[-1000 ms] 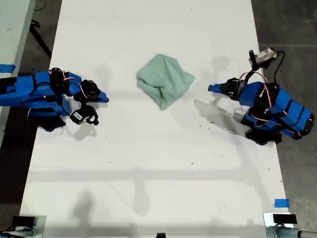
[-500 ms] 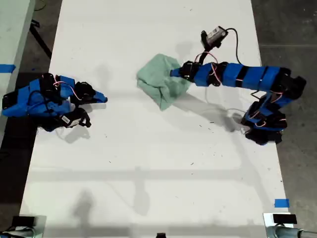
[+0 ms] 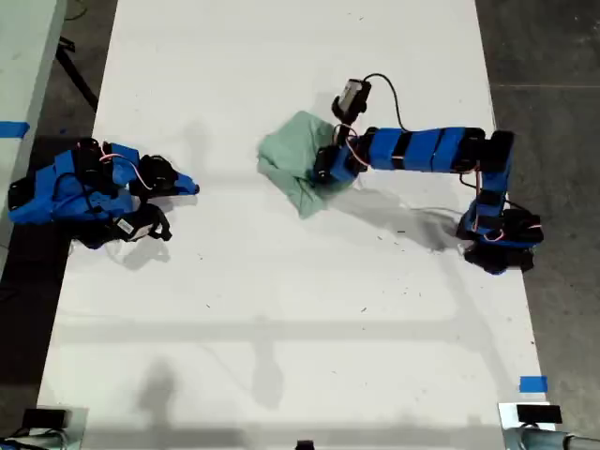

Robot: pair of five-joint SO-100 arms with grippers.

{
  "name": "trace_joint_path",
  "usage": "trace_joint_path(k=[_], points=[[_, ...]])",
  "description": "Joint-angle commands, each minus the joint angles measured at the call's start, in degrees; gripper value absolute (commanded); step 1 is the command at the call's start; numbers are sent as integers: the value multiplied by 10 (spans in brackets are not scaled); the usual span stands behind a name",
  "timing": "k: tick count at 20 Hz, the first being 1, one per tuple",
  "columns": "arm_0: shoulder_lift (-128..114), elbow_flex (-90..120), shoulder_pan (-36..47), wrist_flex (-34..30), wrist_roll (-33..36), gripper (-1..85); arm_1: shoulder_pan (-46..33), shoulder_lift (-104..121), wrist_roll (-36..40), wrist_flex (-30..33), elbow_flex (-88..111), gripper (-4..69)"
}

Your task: Fold t-shirt

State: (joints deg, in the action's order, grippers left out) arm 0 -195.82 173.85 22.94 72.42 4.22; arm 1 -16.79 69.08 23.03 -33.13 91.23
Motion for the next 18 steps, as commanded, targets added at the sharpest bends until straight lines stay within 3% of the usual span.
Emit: trace_joint_path(k=[1, 5, 8, 14, 18], points=[[-4, -5, 4, 0, 0, 1, 82, 4, -2, -39, -47, -13], [-4, -5, 8, 6, 0, 1, 177, -4, -33, -20, -67, -13], [-4, -5, 13, 32, -1, 3, 192, -29, -26, -14, -113, -13], [-4, -6, -18, 62, -2, 99, 180, 109, 38, -154, -209, -13], [-4, -5, -28, 62, -1, 99, 177, 374, 6, -216, -30, -13]])
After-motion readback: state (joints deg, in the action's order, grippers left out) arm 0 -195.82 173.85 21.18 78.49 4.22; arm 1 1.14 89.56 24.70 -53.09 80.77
